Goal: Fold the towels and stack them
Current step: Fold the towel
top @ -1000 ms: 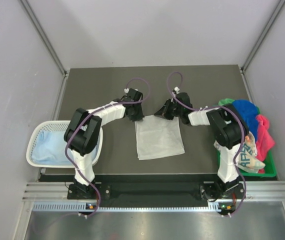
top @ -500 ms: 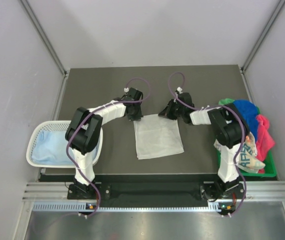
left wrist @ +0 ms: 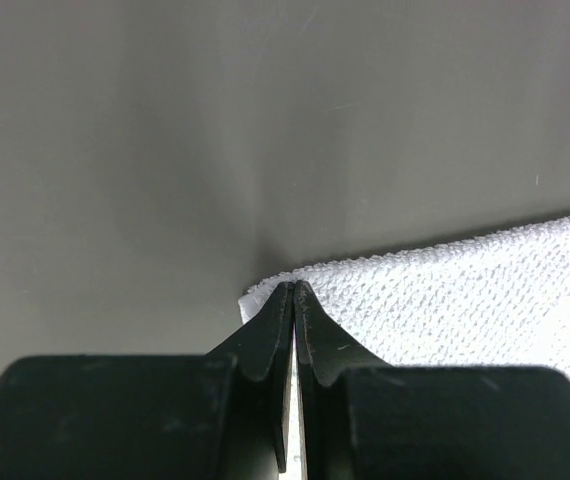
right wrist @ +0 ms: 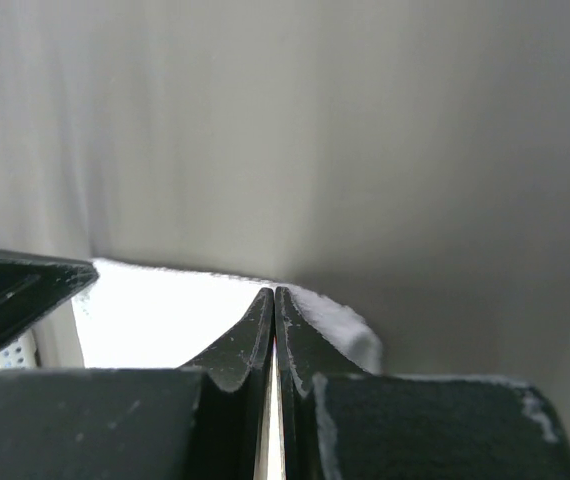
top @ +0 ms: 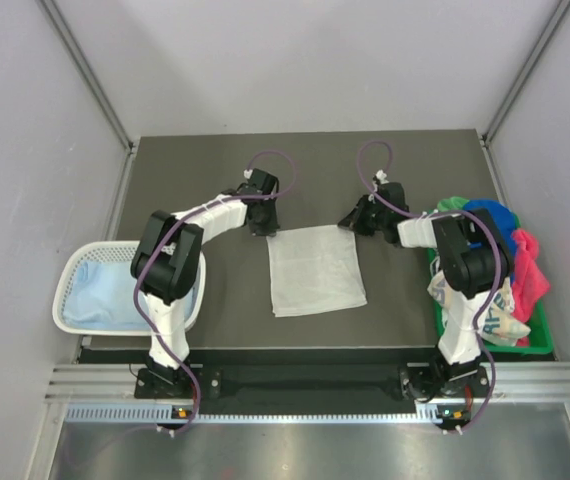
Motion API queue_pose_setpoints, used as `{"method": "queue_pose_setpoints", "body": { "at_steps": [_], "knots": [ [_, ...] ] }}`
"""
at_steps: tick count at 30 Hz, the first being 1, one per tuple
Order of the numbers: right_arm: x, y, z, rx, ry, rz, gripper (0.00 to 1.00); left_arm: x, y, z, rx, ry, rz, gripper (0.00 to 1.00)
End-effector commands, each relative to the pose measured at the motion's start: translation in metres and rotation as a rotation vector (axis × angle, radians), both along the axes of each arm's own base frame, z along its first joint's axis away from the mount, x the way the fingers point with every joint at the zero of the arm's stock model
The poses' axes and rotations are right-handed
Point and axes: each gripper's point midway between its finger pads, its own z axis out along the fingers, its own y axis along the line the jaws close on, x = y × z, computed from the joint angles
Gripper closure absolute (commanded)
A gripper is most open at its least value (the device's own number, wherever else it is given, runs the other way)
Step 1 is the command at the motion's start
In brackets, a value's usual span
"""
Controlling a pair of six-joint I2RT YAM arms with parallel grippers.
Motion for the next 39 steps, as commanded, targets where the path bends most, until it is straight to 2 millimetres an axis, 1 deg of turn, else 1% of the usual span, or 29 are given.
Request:
{"method": "queue_pose_setpoints", "body": {
  "at_steps": [1,3,7,10,11,13,14,16,17,18,19,20,21,22,24,26,27,28,29,31,34,35,37,39],
  "knots": [
    [0.007,-0.029,0.009,-0.07,-0.045,-0.052,1.0,0.01,0.02,-0.002,0.063,-0.008,0.017,0.92],
    [0.008,-0.033,0.011,-0.078,-0.047,-0.059,1.0,0.014,0.021,0.001,0.059,-0.018,0.02,0.92],
    [0.008,-0.038,0.012,-0.094,-0.051,-0.066,1.0,0.019,0.021,0.003,0.055,-0.02,0.003,0.87],
    [0.009,-0.043,0.012,-0.11,-0.048,-0.078,1.0,0.025,0.027,0.007,0.076,-0.033,0.006,0.86],
    [0.009,-0.045,0.013,-0.11,-0.052,-0.08,1.0,0.026,0.029,0.008,0.082,-0.032,0.009,0.82],
    [0.011,-0.048,0.015,-0.11,-0.053,-0.088,1.0,0.031,0.031,0.014,0.081,-0.042,0.011,0.82],
    [0.013,-0.049,0.021,-0.107,-0.063,-0.092,1.0,0.032,0.032,0.017,0.078,-0.046,0.01,0.81],
    [0.015,-0.05,0.028,-0.111,-0.076,-0.09,0.97,0.036,0.032,0.025,0.079,-0.063,0.006,0.79],
    [0.02,-0.05,0.038,-0.11,-0.098,-0.09,0.95,0.036,0.032,0.033,0.075,-0.078,0.007,0.77],
    [0.022,-0.049,0.042,-0.115,-0.105,-0.084,0.92,0.036,0.032,0.037,0.068,-0.086,0.005,0.73],
    [0.026,-0.049,0.053,-0.117,-0.126,-0.082,0.9,0.036,0.031,0.041,0.06,-0.094,0.003,0.71],
    [0.027,-0.049,0.057,-0.119,-0.132,-0.082,0.89,0.036,0.03,0.048,0.051,-0.108,0.003,0.69],
    [0.028,-0.049,0.062,-0.119,-0.141,-0.081,0.85,0.034,0.028,0.05,0.033,-0.108,-0.003,0.66],
    [0.028,-0.05,0.069,-0.123,-0.151,-0.078,0.84,0.031,0.025,0.052,0.016,-0.107,-0.013,0.65],
    [0.028,-0.052,0.075,-0.137,-0.153,-0.082,0.83,0.024,0.015,0.052,-0.043,-0.096,-0.052,0.62],
    [0.025,-0.06,0.076,-0.182,-0.14,-0.099,0.83,0.018,0.009,0.051,-0.076,-0.079,-0.075,0.58],
    [0.022,-0.062,0.075,-0.197,-0.131,-0.1,0.81,0.013,0.008,0.047,-0.082,-0.063,-0.082,0.57],
    [0.021,-0.066,0.074,-0.227,-0.132,-0.107,0.8,0.011,0.009,0.044,-0.079,-0.056,-0.079,0.54],
    [0.017,-0.069,0.072,-0.243,-0.117,-0.107,0.8,0.009,0.009,0.044,-0.081,-0.055,-0.079,0.52],
    [0.012,-0.071,0.068,-0.272,-0.114,-0.097,0.76,0.004,0.008,0.039,-0.091,-0.046,-0.087,0.47],
    [0.006,-0.068,0.058,-0.312,-0.107,-0.076,0.73,-0.001,0.003,0.033,-0.116,-0.03,-0.106,0.46],
    [0.005,-0.068,0.055,-0.319,-0.102,-0.07,0.71,-0.003,0.003,0.028,-0.114,-0.018,-0.11,0.45],
    [0.0,-0.062,0.047,-0.331,-0.092,-0.043,0.68,-0.006,0.002,0.022,-0.111,-0.003,-0.115,0.45],
    [-0.001,-0.057,0.043,-0.348,-0.094,-0.031,0.63,-0.008,0.001,0.017,-0.109,0.007,-0.117,0.46]
  ]
}}
